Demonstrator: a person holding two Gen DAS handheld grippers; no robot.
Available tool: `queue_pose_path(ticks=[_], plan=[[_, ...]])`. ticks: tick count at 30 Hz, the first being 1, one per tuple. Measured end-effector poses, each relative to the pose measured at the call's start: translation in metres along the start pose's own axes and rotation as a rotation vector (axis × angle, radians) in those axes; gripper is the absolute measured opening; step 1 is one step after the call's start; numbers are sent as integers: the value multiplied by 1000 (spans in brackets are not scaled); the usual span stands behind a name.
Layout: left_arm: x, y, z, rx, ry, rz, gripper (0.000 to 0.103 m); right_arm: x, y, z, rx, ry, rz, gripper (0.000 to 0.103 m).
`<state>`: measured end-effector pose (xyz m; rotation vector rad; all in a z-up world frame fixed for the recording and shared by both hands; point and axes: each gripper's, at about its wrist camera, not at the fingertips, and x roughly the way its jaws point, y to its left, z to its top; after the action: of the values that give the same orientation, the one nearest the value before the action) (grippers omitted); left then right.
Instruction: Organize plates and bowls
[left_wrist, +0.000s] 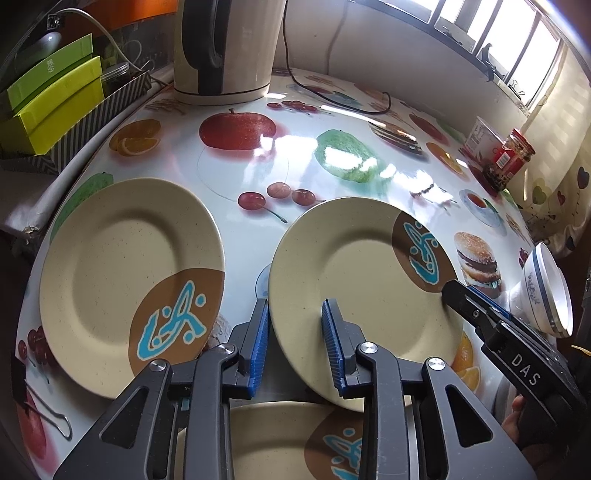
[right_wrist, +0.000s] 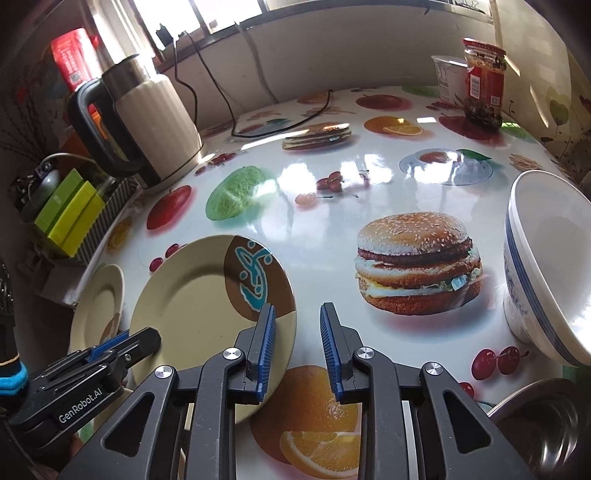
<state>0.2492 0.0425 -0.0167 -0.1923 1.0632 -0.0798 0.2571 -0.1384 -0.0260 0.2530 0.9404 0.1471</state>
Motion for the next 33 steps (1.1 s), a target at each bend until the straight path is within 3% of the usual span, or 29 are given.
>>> queue_pose_path(ticks=[2,8,14,33], plan=[[0,0,0,-3,-1,-1,30,3,-3,-1,21,13,19,34],[1,1,1,-4,-1,-2,30,6,1,-2,9,28,39,34],[1,1,1,-1,-4,3,30,6,5,-3,1,31,61,22],[-21,-4,-5,5,-36,-10,29,-13,5,-2,-11,-1,59,22]])
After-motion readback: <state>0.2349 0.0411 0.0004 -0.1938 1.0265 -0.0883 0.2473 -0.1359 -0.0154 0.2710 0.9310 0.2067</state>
